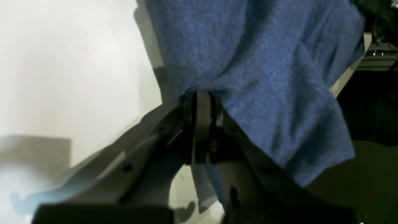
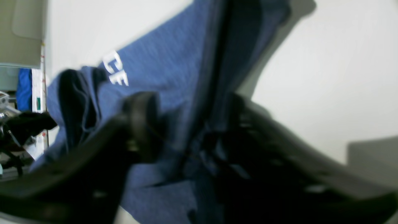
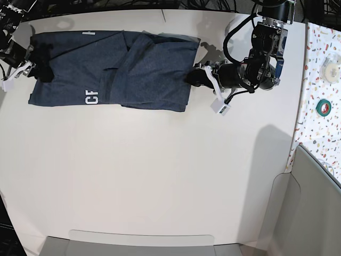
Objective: Layout the t-shirt on the table in an organized manner, then fold the t-shirt properly
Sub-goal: 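Release the left gripper and pull the folded shirt with the right gripper, then grasp the shirt's end with the right gripper and fold it over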
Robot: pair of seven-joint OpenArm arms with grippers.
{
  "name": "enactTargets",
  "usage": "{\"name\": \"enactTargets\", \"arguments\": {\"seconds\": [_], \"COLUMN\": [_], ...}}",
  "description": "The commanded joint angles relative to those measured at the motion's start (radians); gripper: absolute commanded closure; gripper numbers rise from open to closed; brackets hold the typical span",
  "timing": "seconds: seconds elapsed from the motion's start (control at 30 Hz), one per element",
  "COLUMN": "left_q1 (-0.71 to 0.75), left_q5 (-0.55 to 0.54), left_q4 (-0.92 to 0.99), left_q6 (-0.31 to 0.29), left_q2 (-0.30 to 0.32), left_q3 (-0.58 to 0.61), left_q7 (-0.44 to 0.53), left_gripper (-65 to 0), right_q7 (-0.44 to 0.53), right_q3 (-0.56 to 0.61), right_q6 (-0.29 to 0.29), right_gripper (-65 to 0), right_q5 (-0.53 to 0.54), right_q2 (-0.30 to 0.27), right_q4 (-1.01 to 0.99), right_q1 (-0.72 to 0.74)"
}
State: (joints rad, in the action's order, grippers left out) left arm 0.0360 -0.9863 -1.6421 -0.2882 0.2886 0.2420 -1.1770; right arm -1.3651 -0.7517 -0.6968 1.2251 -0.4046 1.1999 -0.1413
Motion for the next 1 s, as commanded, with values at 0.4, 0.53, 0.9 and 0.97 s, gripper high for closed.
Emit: {"name": "enactTargets", "arguments": {"seconds": [0.4,0.53,0.9,0.97], "left_q1": [-0.012,-0.006,0.157,0.184], "left_q5": [-0.019,-0.023,-0.021,-0.021], "left_q4": [-0.014,-0.017,-0.019,-0.019], "left_q6": [-0.006,-0.006,-0.012,-0.012], "left_q2": [0.01,0.041,0.116,0.116], "left_q3": [-0.005,-0.079,-0.238,-0.235], "left_q7": [0.009,0.007,0.009,0.009], "left_gripper": [0.0,0.0,0.0,0.0], "right_q7": [-0.031,-0.031,-0.031,-0.031], "right_q3": [-0.007,-0.007,0.008,0.074], "right_q6": [-0.001,-0.001,-0.001,-0.001], "right_gripper": [0.0,0.0,0.0,0.0], "right_q5": [-0.028,-0.029,-0.046,-0.097], "right_q2": [-0.014,-0.012,0.062,0.121], "right_q4": [0.212,0.329,0.728,0.805], "right_q1": [-0.008,-0.001,0.018,0.033]}}
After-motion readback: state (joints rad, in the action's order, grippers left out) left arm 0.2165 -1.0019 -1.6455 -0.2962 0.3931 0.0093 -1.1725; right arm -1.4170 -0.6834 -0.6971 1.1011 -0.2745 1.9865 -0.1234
